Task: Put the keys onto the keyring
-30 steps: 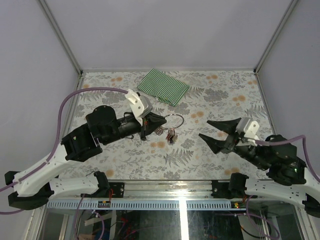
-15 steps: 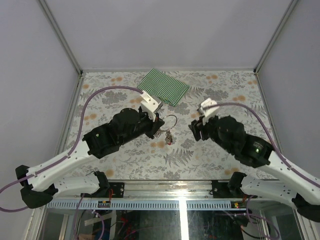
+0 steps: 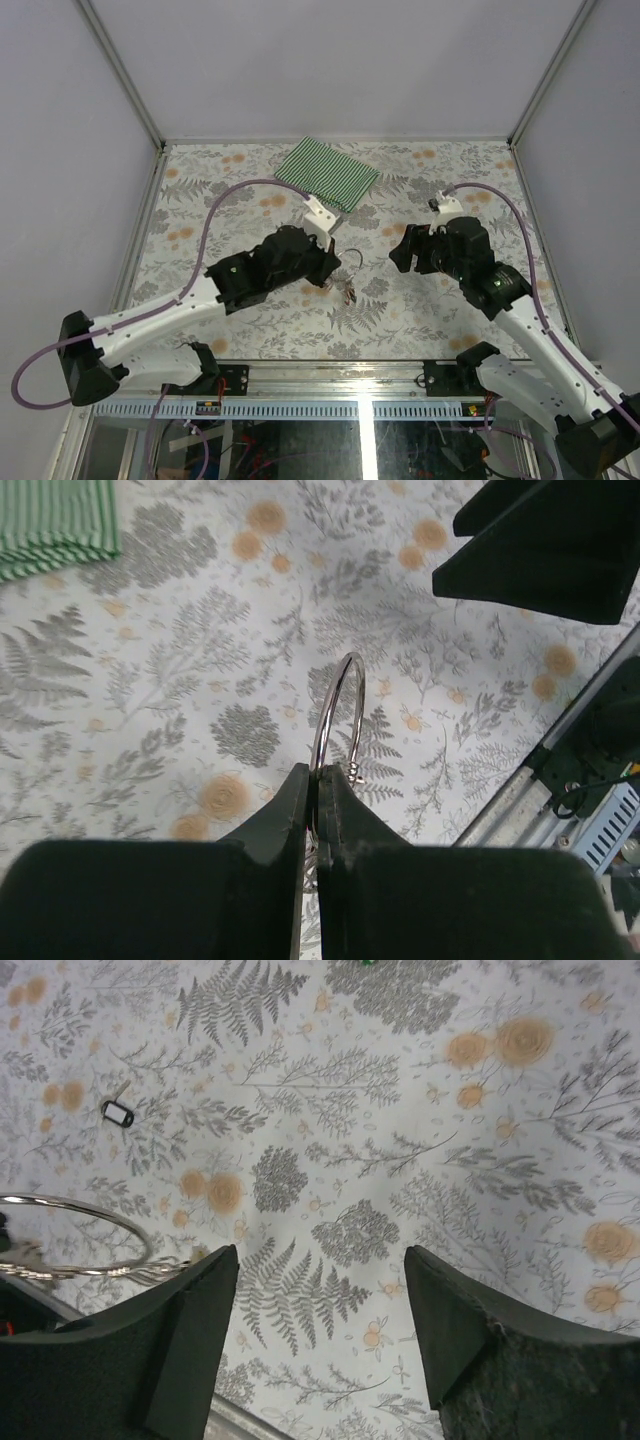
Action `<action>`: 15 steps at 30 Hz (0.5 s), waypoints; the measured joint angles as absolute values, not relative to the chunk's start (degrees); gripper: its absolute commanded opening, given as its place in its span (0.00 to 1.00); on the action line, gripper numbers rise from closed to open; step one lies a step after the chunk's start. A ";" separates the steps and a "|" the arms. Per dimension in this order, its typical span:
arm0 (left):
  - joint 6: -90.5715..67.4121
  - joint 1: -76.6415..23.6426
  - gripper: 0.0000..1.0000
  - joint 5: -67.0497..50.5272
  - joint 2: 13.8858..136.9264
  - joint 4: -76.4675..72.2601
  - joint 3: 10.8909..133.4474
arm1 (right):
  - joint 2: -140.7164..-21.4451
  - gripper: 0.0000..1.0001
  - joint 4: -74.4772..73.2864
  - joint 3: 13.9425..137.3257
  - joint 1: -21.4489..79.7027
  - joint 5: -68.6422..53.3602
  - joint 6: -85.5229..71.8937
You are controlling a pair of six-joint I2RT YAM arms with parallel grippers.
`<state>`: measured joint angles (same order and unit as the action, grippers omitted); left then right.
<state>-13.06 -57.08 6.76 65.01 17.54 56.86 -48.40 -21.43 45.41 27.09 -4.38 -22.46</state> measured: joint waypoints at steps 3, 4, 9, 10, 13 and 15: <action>-14.66 -58.63 0.00 4.95 67.55 14.66 54.68 | -45.95 0.94 -21.43 42.81 27.03 -5.76 -24.21; -15.07 -59.22 0.00 4.45 68.25 13.50 54.06 | -44.36 0.99 -21.19 42.35 27.03 -6.31 -24.51; -17.82 -60.25 0.00 1.63 72.16 4.84 48.88 | -34.74 0.99 -16.10 39.24 26.98 -9.26 -24.97; -18.33 -59.70 0.00 0.97 73.19 3.09 47.94 | -33.08 0.99 -15.16 38.37 26.98 -9.72 -25.23; -19.59 -56.90 0.00 -0.86 76.44 -0.62 46.15 | -32.01 0.99 -13.74 36.58 26.98 -10.22 -25.80; -20.23 -54.74 0.00 -1.83 77.84 -2.59 45.15 | -32.32 1.00 -13.32 35.24 26.98 -10.26 -26.13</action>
